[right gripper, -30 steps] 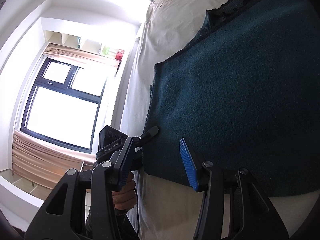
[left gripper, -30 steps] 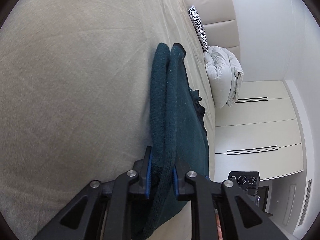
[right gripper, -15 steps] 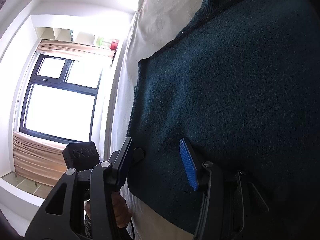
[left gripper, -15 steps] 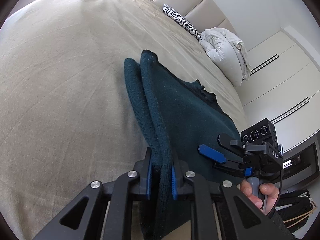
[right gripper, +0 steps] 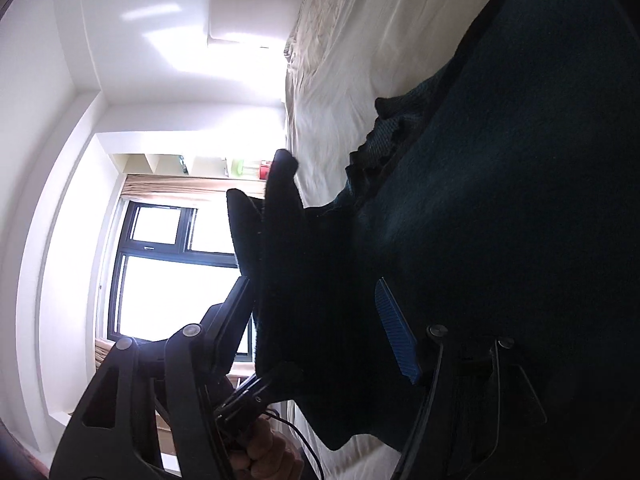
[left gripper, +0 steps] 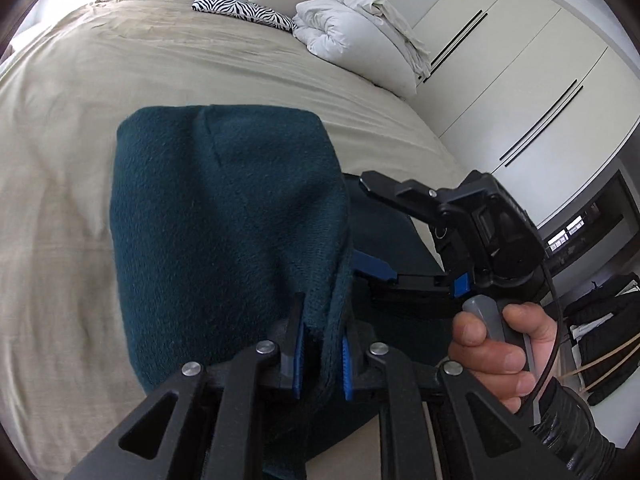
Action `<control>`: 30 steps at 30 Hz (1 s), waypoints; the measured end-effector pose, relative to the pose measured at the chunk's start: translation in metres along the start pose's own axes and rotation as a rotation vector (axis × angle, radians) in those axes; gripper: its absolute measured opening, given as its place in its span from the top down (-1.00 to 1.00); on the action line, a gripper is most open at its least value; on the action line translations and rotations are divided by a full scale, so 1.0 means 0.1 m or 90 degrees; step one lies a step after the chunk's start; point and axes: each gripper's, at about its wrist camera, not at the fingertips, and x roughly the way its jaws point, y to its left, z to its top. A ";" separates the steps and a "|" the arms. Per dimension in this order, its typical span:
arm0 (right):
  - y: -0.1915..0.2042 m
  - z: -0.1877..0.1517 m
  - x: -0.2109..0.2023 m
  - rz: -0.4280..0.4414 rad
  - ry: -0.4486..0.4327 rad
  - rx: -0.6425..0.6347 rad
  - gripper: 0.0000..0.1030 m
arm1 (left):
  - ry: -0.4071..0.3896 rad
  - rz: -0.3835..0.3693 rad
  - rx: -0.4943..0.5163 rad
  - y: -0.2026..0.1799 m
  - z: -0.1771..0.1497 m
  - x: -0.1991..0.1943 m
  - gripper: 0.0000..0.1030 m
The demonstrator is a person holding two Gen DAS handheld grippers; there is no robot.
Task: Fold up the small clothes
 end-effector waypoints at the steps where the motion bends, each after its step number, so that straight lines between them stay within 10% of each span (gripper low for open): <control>1: -0.06 0.05 -0.05 -0.004 0.004 0.011 -0.23 | 0.006 0.007 0.004 -0.05 -0.05 0.09 0.71; 8: -0.23 0.12 -0.16 -0.015 0.037 0.016 -0.20 | -0.022 0.036 0.052 -0.14 -0.17 0.10 0.63; 13: -0.06 0.06 0.06 -0.068 0.069 0.000 -0.01 | -0.047 0.002 0.063 -0.18 -0.32 -0.12 -0.10; 19: -0.03 0.05 0.23 -0.161 0.094 -0.014 0.71 | -0.077 -0.052 0.087 -0.21 -0.55 -0.63 -0.11; 30: 0.31 0.13 -0.31 -0.258 0.082 -0.100 0.78 | -0.112 -0.057 0.045 -0.03 -0.39 -0.84 -0.24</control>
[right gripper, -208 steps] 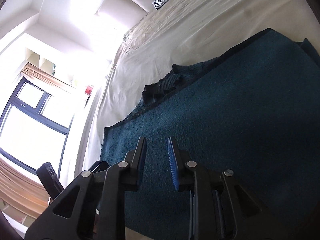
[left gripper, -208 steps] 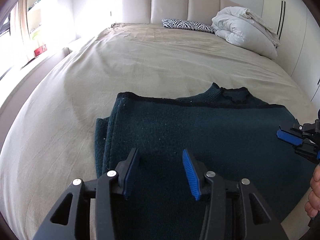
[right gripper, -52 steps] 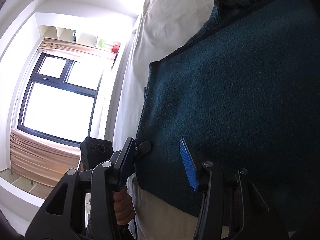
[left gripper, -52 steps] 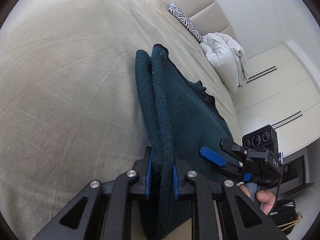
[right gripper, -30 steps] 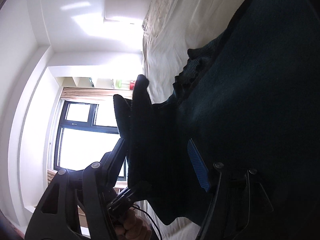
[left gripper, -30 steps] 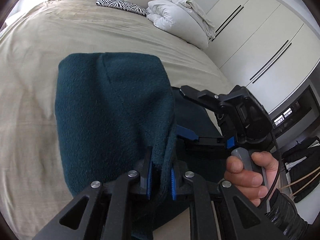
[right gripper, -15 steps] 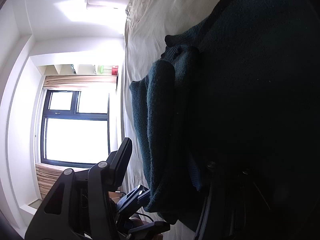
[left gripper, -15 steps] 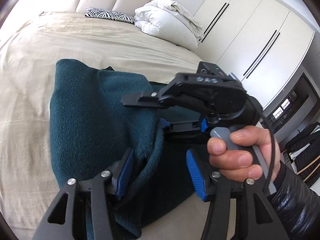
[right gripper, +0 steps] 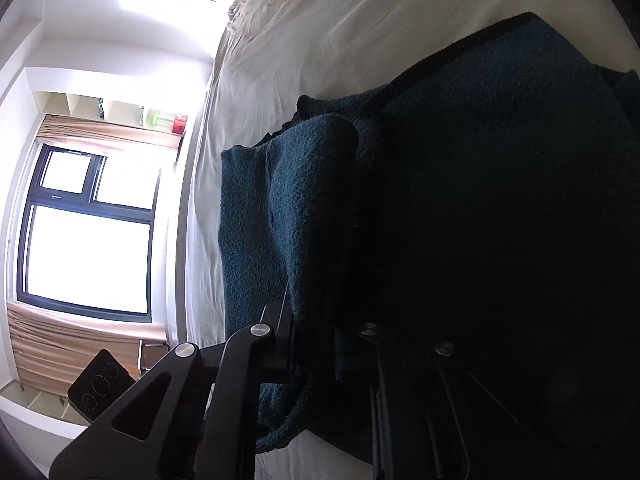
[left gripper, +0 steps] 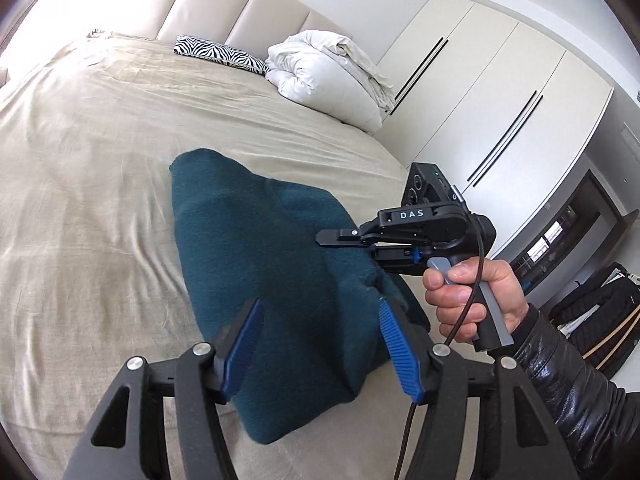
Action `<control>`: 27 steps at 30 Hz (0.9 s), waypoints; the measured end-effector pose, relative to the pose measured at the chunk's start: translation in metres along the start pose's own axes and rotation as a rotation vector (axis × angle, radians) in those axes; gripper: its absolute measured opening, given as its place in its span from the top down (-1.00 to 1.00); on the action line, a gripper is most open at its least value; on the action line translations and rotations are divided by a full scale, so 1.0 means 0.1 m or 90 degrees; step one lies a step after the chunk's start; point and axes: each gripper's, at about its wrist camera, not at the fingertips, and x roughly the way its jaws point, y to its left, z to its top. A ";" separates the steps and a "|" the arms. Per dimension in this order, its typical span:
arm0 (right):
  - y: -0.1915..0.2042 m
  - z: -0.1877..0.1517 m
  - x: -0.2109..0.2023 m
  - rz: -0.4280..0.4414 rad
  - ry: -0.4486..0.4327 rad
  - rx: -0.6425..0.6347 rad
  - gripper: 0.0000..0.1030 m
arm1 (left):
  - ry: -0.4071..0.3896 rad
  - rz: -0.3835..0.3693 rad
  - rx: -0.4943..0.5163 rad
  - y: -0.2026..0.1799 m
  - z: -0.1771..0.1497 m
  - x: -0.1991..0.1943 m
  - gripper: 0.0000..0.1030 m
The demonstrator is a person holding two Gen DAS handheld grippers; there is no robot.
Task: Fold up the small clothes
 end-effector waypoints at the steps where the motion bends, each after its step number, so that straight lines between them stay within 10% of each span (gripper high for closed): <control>1: -0.02 0.02 -0.15 -0.007 -0.009 -0.004 0.78 | 0.002 0.001 0.004 -0.02 0.01 0.02 -0.24; 13: -0.90 0.28 -0.64 -0.021 -0.063 0.093 0.70 | 0.078 0.044 0.074 -0.39 0.10 1.01 -0.31; 18: -1.11 0.09 -0.84 0.071 -0.099 0.153 0.64 | 0.089 0.063 0.081 -0.38 0.01 1.13 -0.33; 22: -1.03 -0.13 -0.99 0.117 -0.104 0.131 -0.07 | 0.090 0.057 0.062 -0.33 0.04 1.16 -0.33; 27: -0.66 -0.30 -0.83 0.082 -0.050 0.080 -0.10 | 0.091 0.073 0.073 -0.38 -0.01 1.19 -0.34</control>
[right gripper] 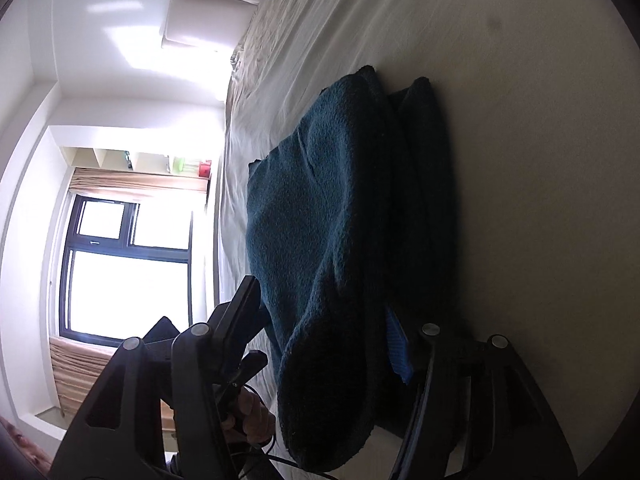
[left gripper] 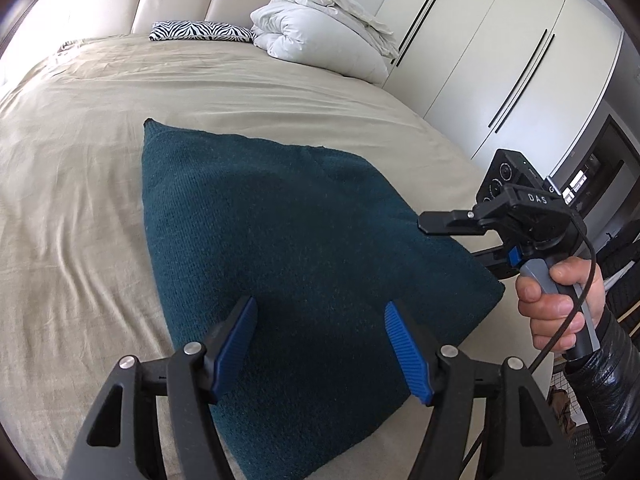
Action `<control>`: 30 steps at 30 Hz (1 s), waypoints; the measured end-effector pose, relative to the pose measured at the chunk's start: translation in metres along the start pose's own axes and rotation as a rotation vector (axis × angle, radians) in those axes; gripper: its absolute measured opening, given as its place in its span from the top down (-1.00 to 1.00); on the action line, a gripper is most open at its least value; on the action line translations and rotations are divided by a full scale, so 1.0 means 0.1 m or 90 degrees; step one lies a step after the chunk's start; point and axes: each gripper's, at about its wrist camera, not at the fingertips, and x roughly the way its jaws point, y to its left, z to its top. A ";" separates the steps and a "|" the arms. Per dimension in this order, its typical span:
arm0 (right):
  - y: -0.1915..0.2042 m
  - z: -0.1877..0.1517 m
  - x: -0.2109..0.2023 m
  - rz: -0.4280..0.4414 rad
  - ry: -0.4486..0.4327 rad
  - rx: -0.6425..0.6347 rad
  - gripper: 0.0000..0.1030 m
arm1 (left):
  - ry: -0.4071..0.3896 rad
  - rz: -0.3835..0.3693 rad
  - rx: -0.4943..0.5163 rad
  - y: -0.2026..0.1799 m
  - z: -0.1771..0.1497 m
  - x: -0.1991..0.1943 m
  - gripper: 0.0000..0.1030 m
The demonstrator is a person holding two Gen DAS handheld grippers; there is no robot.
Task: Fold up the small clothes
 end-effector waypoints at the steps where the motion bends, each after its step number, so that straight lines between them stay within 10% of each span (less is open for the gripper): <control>1: 0.04 -0.05 0.06 -0.019 0.012 -0.008 -0.08 | 0.001 0.000 -0.002 0.00 0.00 0.00 -0.35; 6: 0.09 -0.24 0.29 -0.108 0.005 -0.018 0.76 | 0.006 0.001 -0.004 -0.03 0.03 0.00 -0.36; 17: -0.28 -0.34 0.13 -0.037 -0.032 0.016 0.82 | 0.024 0.000 0.014 -0.14 -0.03 0.22 -0.36; 26: -0.03 -0.89 0.01 -0.016 -0.063 0.011 0.51 | 0.025 0.005 0.026 -0.11 -0.04 0.20 -0.37; 30: -0.14 -1.13 -0.14 -0.037 -0.070 0.048 0.80 | 0.036 0.019 0.051 -0.11 -0.08 0.18 -0.30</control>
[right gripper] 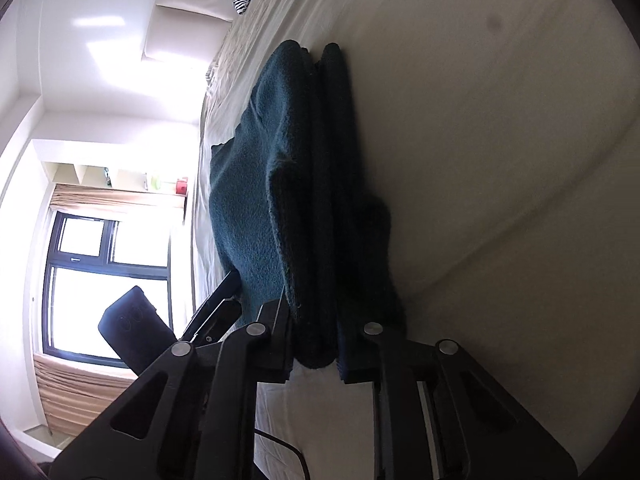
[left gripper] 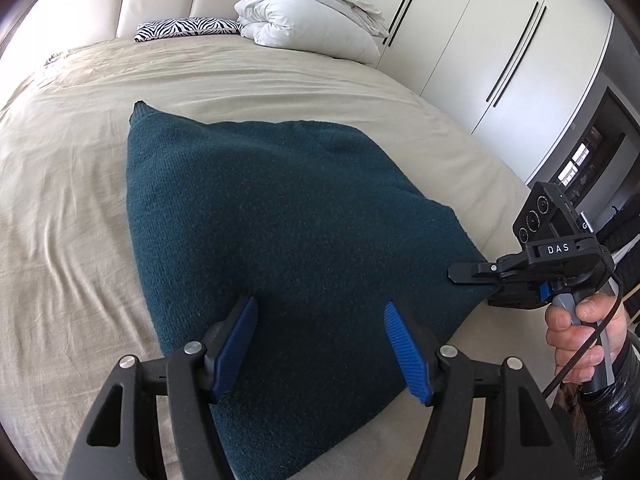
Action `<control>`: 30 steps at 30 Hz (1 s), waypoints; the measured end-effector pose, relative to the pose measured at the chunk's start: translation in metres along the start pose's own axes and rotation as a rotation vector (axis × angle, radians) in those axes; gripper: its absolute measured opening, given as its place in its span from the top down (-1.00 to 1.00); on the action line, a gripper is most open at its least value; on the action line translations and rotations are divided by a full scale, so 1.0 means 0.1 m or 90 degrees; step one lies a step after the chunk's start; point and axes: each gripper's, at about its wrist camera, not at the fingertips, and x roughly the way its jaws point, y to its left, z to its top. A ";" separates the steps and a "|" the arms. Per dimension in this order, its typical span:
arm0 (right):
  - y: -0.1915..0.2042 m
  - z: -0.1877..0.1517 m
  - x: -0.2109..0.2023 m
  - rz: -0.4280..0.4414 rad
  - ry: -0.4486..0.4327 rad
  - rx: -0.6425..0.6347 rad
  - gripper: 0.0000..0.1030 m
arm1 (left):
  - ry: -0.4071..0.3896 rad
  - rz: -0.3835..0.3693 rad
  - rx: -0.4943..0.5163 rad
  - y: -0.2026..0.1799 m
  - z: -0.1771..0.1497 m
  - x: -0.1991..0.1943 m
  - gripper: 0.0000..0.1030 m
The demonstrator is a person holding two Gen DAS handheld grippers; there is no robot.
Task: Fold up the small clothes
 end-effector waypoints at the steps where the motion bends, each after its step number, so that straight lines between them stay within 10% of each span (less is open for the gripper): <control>1: -0.05 -0.03 0.02 0.009 -0.007 0.015 0.82 | 0.001 0.000 0.003 0.01 0.00 -0.01 -0.27; 12: -0.37 -0.19 0.25 0.093 -0.024 0.061 0.83 | 0.009 -0.002 -0.001 0.07 -0.11 -0.03 -0.19; 20: 0.37 -0.20 -0.11 -0.076 -0.162 -0.017 0.66 | 0.007 -0.001 -0.014 0.04 -0.12 -0.03 -0.20; 27: 0.69 0.00 0.51 -0.055 -0.068 -0.085 0.67 | 0.020 0.035 0.001 -0.07 -0.06 0.06 -0.20; 30: 0.32 0.14 0.58 -0.045 -0.067 -0.084 1.00 | 0.024 0.034 0.000 -0.08 -0.04 0.08 -0.20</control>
